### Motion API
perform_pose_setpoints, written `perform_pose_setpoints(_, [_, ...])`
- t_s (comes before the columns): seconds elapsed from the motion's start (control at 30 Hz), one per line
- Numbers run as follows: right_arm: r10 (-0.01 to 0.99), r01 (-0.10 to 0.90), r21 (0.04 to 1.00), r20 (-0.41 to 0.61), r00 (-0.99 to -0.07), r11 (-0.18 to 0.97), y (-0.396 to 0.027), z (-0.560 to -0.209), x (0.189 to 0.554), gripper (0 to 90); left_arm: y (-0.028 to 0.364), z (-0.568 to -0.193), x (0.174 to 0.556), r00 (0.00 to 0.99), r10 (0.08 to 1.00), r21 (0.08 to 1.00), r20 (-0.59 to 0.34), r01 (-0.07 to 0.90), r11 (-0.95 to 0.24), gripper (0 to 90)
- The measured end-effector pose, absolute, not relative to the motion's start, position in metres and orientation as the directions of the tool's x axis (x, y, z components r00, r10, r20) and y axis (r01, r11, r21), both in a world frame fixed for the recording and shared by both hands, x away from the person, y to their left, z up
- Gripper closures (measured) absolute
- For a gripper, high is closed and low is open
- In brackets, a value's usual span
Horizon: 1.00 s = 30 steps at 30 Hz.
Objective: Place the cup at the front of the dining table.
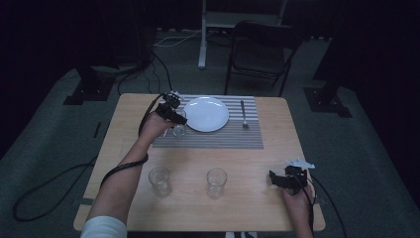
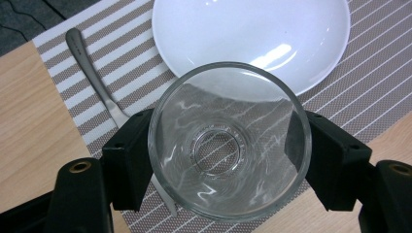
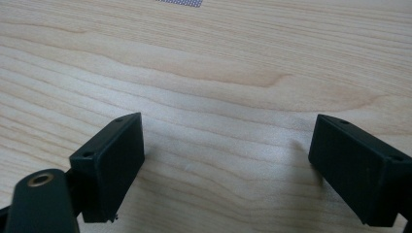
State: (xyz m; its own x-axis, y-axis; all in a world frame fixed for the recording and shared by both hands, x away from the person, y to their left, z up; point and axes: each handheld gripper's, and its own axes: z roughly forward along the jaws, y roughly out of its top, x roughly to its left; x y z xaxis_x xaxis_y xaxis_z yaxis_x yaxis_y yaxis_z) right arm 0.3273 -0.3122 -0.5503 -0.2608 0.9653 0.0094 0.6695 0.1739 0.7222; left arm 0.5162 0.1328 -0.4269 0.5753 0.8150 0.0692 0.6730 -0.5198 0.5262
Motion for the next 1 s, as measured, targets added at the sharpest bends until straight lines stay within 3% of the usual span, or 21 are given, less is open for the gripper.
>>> perform_pose_setpoints(0.57, [0.965,0.669,0.722,0.009,-0.261,0.175,-0.312,-0.55,0.327,12.6,0.144,-0.439,0.522,0.555,0.832,0.557,-0.007,0.693,-0.457,27.2])
perform_pose_setpoints(0.73, [0.965,0.669,0.722,0.009,-0.262,0.175,-0.312,-0.55,0.327,12.6,0.149,-0.438,0.518,0.563,0.826,0.555,-0.031,0.697,-0.454,12.3])
perform_pose_setpoints(1.0, [0.965,0.669,0.722,0.009,-0.262,0.175,-0.312,-0.55,0.327,12.6,0.155,-0.45,0.509,0.578,0.813,0.533,-0.068,0.71,-0.46,7.6])
